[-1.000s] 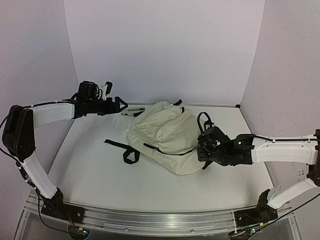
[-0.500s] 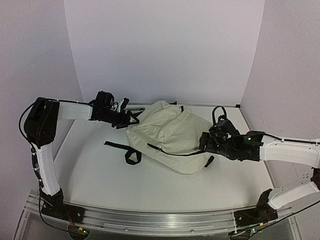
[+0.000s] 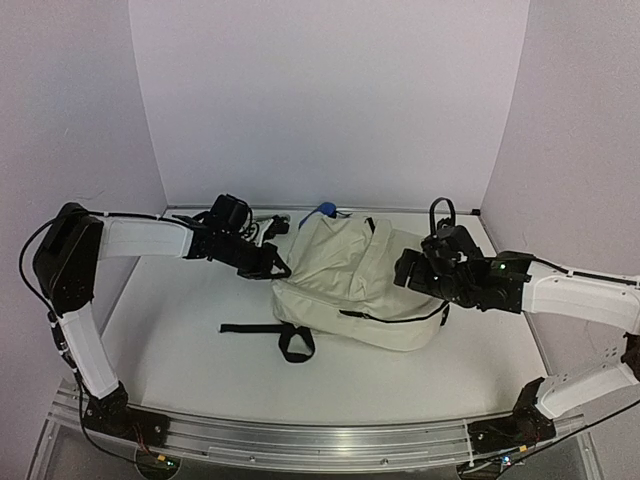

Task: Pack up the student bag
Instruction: Adjust the student bag at the center of the board.

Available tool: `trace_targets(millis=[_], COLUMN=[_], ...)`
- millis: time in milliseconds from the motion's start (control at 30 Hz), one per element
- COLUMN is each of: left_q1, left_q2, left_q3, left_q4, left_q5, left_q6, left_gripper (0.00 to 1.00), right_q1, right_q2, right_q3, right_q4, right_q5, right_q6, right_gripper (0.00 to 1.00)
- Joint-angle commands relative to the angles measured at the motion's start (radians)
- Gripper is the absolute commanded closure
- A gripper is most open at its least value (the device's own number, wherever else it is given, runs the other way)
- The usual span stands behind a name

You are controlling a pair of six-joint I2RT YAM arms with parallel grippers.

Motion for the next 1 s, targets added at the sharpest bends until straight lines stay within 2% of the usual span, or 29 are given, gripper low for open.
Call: trace_targets(millis=[0, 100, 133, 200, 233, 300, 367, 433, 567, 633, 767, 967], left_q1=[-0.184, -0.259, -0.270, -0.275, -0.275, -0.270, -0.238, -0.192, -0.080, -0.073, -0.071, -0.070], left_q2=[-0.172, -0.244, -0.265, -0.309, -0.369, -0.410, -0.423, -0.410, -0.343, -0.316, -0.235, -0.143], left_q3=[-0.115, -0.171, -0.192, -0.208, -0.215, -0.185, -0.137, -0.100, -0.063, -0.053, -0.020, 0.023], left_q4=[-0.092, -0.087, -0.086, -0.087, -0.105, -0.146, -0.172, -0.163, -0.082, -0.041, 0.023, 0.039], left_q5=[-0.008, -0.022, -0.031, -0.047, -0.103, -0.208, -0.271, -0.272, -0.202, -0.184, -0.157, -0.159], left_q6=[-0.066, -0.130, -0.162, -0.188, -0.203, -0.201, -0.186, -0.188, -0.246, -0.262, -0.281, -0.308], left_gripper=[0.95, 0.89, 0.84, 0.75, 0.57, 0.34, 0.22, 0.15, 0.11, 0.10, 0.16, 0.19], right_q1=[-0.006, -0.008, -0.009, -0.009, -0.022, -0.038, -0.054, -0.063, -0.087, -0.092, -0.095, -0.095], right_q2=[0.037, 0.068, 0.090, 0.111, 0.139, 0.177, 0.227, 0.282, 0.385, 0.425, 0.492, 0.563], right_q3=[0.098, 0.144, 0.173, 0.204, 0.247, 0.298, 0.352, 0.405, 0.505, 0.549, 0.622, 0.675], right_q4=[0.024, 0.039, 0.041, 0.041, 0.041, 0.041, 0.036, 0.024, -0.012, -0.033, -0.070, -0.106], right_q5=[-0.058, -0.104, -0.126, -0.147, -0.178, -0.232, -0.269, -0.293, -0.325, -0.331, -0.292, -0.189], right_q6=[-0.014, -0.062, -0.089, -0.117, -0.139, -0.185, -0.238, -0.290, -0.375, -0.409, -0.457, -0.488], right_gripper=[0.03, 0.08, 0.13, 0.15, 0.20, 0.25, 0.29, 0.33, 0.42, 0.44, 0.52, 0.54])
